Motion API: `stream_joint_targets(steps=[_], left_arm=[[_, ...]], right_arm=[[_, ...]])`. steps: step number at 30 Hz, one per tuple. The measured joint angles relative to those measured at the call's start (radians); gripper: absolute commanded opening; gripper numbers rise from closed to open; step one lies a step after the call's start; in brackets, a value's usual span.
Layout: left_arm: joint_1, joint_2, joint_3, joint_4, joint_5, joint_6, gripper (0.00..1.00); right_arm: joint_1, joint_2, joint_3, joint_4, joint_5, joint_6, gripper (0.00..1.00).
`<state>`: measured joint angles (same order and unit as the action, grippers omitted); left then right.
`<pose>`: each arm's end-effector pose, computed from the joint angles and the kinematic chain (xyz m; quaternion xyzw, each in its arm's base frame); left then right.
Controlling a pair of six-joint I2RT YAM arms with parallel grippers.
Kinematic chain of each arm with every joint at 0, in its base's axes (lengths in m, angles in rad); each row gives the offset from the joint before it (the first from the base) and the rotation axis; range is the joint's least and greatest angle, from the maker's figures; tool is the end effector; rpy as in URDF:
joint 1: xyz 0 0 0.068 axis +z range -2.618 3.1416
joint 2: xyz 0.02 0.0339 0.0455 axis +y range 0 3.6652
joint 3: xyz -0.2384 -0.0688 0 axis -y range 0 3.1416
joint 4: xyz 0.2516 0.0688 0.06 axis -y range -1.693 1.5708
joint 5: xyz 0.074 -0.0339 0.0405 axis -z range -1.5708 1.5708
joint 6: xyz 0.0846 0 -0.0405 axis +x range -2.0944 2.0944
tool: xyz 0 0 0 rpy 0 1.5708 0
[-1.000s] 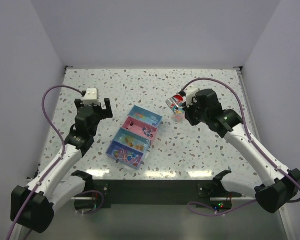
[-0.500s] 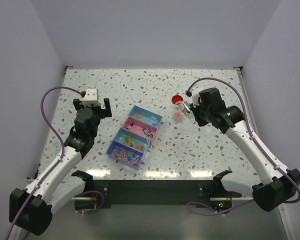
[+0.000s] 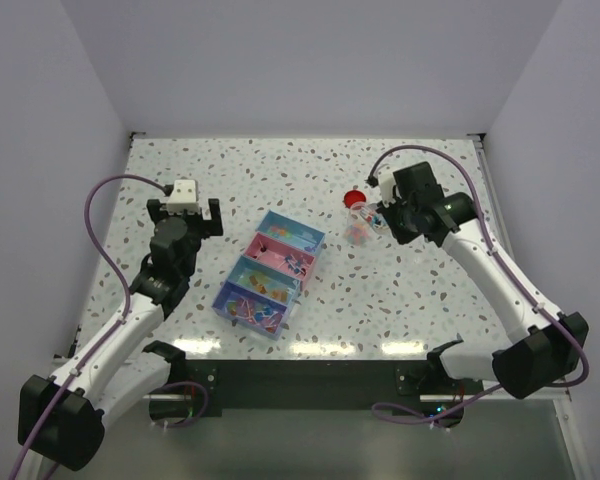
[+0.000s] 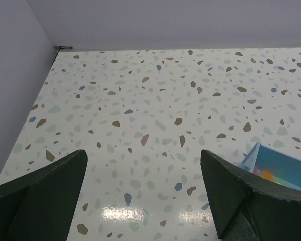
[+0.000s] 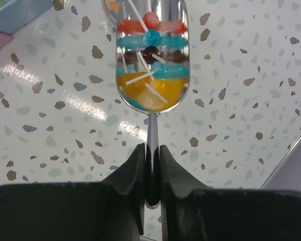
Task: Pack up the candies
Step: Place the fake candies in the packing bottle.
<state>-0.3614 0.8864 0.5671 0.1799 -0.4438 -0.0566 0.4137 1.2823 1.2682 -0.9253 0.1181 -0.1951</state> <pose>0.2710 -0.0636 0.2553 -0.0310 0.7495 0.0297 0.6606 0.2767 0.1106 0.2709 -0.2669 0.9108 -0.0220 0.3142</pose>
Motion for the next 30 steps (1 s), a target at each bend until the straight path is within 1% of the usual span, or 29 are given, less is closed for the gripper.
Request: stream_joint_targets(steps=[10, 18, 30], left_arm=[[0.0, 0.009, -0.005, 0.024, -0.011, 0.021, 1.0], [0.0, 0.017, -0.009, 0.038, -0.011, 0.027, 1.0], [0.0, 0.018, -0.009, 0.042, -0.011, 0.041, 1.0]], right_arm=[[-0.001, 0.066, 0.094, -0.077, -0.005, -0.034, 0.0], [-0.001, 0.086, 0.159, -0.144, -0.005, -0.056, 0.0], [-0.002, 0.106, 0.201, -0.216, -0.004, -0.079, 0.0]])
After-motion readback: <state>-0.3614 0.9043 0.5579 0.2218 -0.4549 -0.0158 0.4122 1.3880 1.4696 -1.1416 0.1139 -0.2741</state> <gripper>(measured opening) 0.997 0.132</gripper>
